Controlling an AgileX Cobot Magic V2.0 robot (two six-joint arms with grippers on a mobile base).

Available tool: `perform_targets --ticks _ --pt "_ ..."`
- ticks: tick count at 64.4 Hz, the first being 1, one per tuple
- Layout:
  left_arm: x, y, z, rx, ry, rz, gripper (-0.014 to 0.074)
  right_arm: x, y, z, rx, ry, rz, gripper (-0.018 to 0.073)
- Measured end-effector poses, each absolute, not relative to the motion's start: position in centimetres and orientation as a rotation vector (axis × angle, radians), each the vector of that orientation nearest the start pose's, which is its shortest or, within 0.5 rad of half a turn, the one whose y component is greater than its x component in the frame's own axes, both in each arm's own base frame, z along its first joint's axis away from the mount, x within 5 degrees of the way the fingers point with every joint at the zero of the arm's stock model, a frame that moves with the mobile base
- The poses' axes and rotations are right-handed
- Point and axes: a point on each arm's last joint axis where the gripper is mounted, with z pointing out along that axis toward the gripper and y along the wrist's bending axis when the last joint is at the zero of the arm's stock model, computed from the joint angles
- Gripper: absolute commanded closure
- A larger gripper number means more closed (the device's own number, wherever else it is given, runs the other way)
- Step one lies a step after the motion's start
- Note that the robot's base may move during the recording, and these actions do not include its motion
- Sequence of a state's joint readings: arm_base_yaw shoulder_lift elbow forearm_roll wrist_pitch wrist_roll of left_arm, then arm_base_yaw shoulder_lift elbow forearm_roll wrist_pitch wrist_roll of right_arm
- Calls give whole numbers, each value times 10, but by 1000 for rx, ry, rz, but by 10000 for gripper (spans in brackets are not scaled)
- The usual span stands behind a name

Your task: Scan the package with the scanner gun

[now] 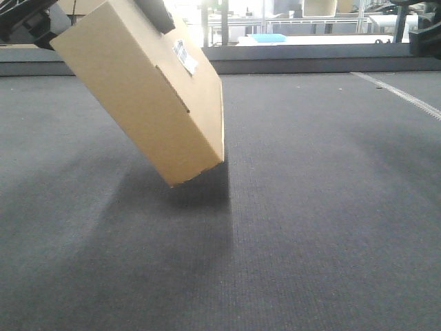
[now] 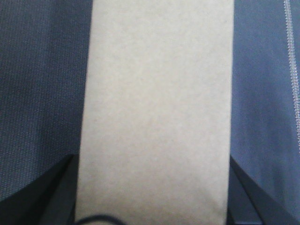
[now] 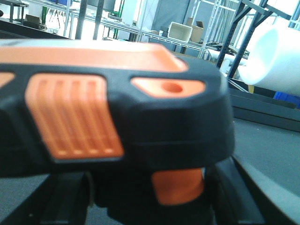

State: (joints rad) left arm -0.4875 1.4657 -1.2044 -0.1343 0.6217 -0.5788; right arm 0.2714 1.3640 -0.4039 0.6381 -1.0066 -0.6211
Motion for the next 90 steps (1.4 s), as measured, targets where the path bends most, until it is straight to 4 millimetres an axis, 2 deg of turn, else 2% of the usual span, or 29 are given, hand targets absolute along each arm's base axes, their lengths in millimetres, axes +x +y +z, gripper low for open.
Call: perform_targets --ticks 16,35,57,69,81,90 --pt "282 -158 321 -207 2452 -639 708 240 19 232 35 1556 -375 723" --pt "282 -158 321 -207 2454 -638 708 243 19 229 155 1566 -152 723" --pt "282 -157 321 -203 2455 -631 708 250 -5 230 278 1484 -13 723" --pt "282 -157 321 -203 2455 -631 708 263 -17 210 324 1454 98 723" --pt "282 -157 321 -203 2457 -630 708 272 -15 179 324 1557 139 723" --pt "282 -157 321 -202 2457 -630 708 273 -14 175 315 1562 143 723"
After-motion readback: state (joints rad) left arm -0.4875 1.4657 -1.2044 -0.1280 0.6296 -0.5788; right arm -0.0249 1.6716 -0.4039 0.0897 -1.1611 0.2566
